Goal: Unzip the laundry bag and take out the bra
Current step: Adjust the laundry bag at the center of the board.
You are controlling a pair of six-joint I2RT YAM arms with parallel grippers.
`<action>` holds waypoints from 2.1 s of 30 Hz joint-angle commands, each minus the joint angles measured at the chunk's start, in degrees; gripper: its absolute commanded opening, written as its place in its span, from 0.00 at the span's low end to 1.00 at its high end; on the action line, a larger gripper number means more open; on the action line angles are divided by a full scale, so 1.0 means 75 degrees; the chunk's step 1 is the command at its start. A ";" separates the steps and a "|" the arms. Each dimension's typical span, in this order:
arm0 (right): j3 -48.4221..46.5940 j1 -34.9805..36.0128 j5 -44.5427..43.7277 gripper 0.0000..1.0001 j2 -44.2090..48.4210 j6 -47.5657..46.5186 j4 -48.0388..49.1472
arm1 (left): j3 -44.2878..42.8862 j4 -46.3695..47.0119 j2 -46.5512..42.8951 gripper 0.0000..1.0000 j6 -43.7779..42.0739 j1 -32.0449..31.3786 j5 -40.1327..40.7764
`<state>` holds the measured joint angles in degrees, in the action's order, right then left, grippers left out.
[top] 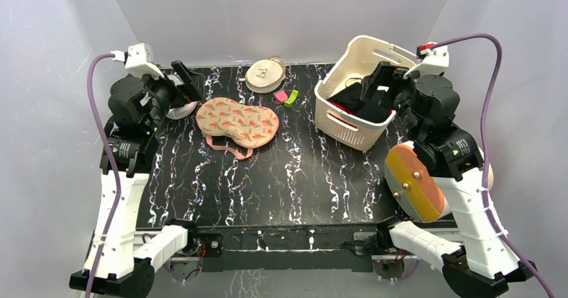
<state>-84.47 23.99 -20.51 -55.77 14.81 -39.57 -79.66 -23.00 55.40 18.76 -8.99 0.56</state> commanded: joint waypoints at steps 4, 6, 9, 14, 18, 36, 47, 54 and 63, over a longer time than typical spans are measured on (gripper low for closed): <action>-0.0051 -0.0728 0.0155 0.98 0.0115 0.0503 -0.0029 | 0.0561 -0.0212 0.0444 0.98 0.0769 0.0516 -0.1171; 0.0028 -0.0875 0.0318 0.98 0.0184 0.0529 -0.0016 | 0.0779 -0.0260 0.0628 0.98 0.0908 0.0613 -0.1553; 0.0270 -0.1043 0.0841 0.98 0.0367 0.0508 0.0203 | 0.1159 -0.0361 0.0954 0.98 0.1103 0.0725 -0.2133; 0.0682 -0.1208 0.1578 0.98 0.0663 0.0547 0.0403 | 0.1868 -0.0504 0.1670 0.98 0.1269 0.0840 -0.3097; 0.0884 -0.1276 0.2152 0.98 0.0758 0.0503 0.0498 | 0.2307 -0.0544 0.2351 0.98 0.1226 0.0886 -0.3954; 0.1118 -0.1331 0.4598 0.98 0.0313 0.0312 0.0569 | 0.0509 -0.1511 0.5201 0.98 0.0229 -0.0118 -0.1824; 0.1160 -0.1335 0.4700 0.98 0.0408 0.0309 0.0471 | -0.1041 -0.1647 0.7043 0.98 0.0038 -0.0136 -0.0247; 0.1310 -0.1335 0.4828 0.98 0.0418 0.0333 0.0542 | 0.1001 -0.0452 0.6261 0.98 0.0891 -0.0229 -0.1961; 0.1639 -0.1335 0.5195 0.98 0.0264 0.0466 0.0730 | 0.2901 0.0446 0.4709 0.98 0.1819 -0.1806 -0.3042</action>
<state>-72.25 14.17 16.36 -53.65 18.15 -37.43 -61.23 -22.52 96.82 27.92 -17.08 -15.42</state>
